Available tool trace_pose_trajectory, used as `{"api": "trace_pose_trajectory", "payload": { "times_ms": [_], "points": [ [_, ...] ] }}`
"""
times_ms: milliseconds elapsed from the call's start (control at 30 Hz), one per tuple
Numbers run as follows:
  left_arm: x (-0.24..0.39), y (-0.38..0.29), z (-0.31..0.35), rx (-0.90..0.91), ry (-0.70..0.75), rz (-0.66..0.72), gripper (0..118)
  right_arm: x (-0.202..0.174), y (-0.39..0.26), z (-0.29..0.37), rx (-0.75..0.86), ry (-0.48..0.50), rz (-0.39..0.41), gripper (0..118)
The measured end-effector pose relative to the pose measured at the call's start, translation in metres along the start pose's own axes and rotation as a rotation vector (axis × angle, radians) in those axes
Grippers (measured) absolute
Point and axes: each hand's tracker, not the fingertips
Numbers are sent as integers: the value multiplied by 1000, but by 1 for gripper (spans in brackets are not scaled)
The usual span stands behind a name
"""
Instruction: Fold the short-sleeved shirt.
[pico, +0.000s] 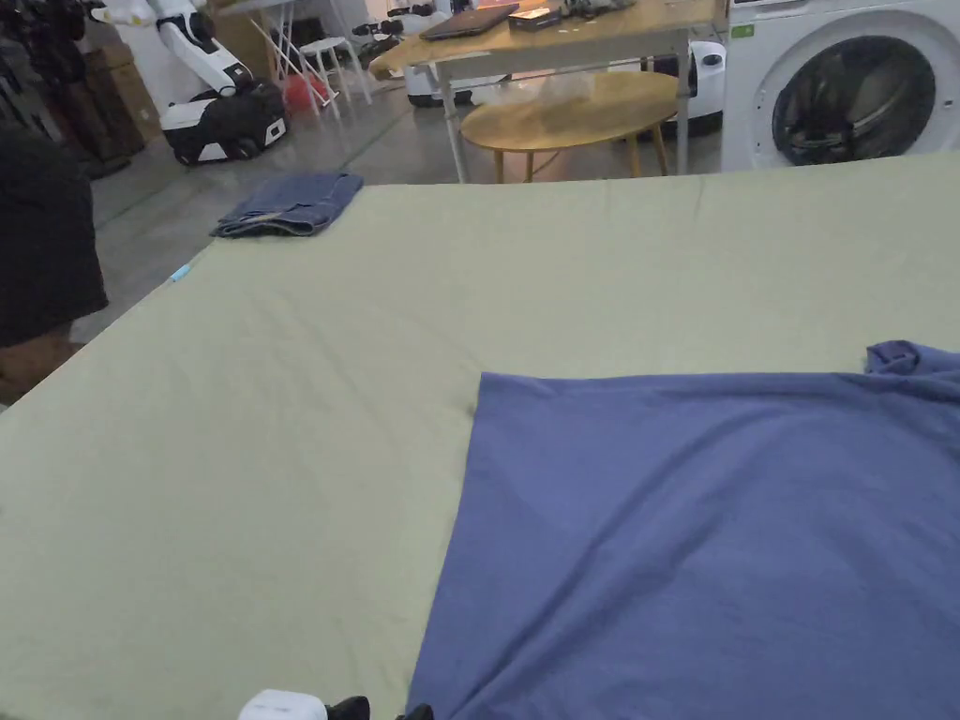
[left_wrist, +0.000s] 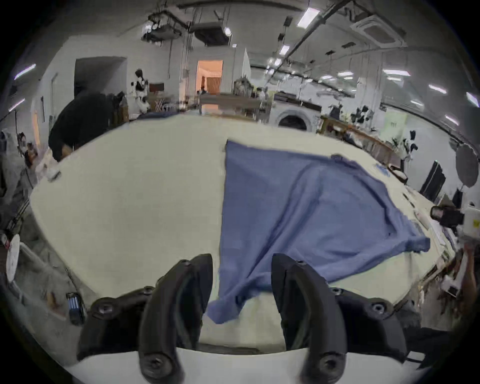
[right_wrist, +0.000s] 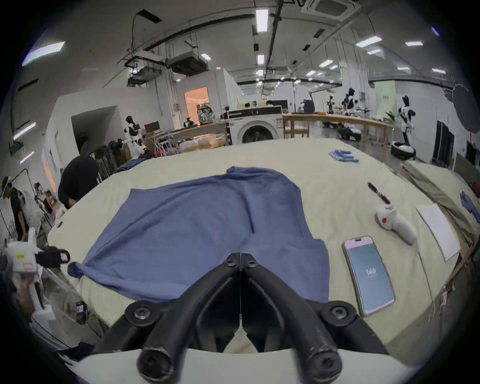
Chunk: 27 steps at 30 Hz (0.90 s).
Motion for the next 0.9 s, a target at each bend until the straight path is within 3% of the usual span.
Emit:
{"api": "trace_pose_trajectory", "payload": {
  "times_ms": [100, 167, 367, 400, 433, 567, 733, 767, 833, 900],
  "points": [
    [-8, -13, -29, -50, -35, 77, 40, 10, -5, 2, -9, -15, -31, 0],
    [-14, -19, -52, -155, -95, 93, 6, 18, -7, 6, -10, -32, -60, 0],
    [-1, -10, -54, -165, -56, 55, 4, 42, -17, 16, -15, -116, -117, 4],
    [5, -5, -50, -167, -55, 61, 4, 46, -19, 16, -15, -132, -128, 22],
    [10, -5, -50, -174, -40, 33, 4, 51, -22, 15, -19, -148, -135, 49],
    [21, -10, -58, -188, 33, -142, 4, 72, -36, -2, -83, -202, -153, 77],
    [41, -11, -59, -198, 72, -154, 4, 89, -59, -42, -203, -198, -200, 74],
    [41, -9, -59, -208, 84, -116, 4, 87, -64, -49, -249, -197, -200, 55],
    [46, -6, -57, -204, 103, -83, 4, 74, -68, -44, -194, -245, -110, 44],
    [50, -11, -54, -185, 112, -110, 4, 66, -63, -39, -210, -220, -115, 18]
  ]
}}
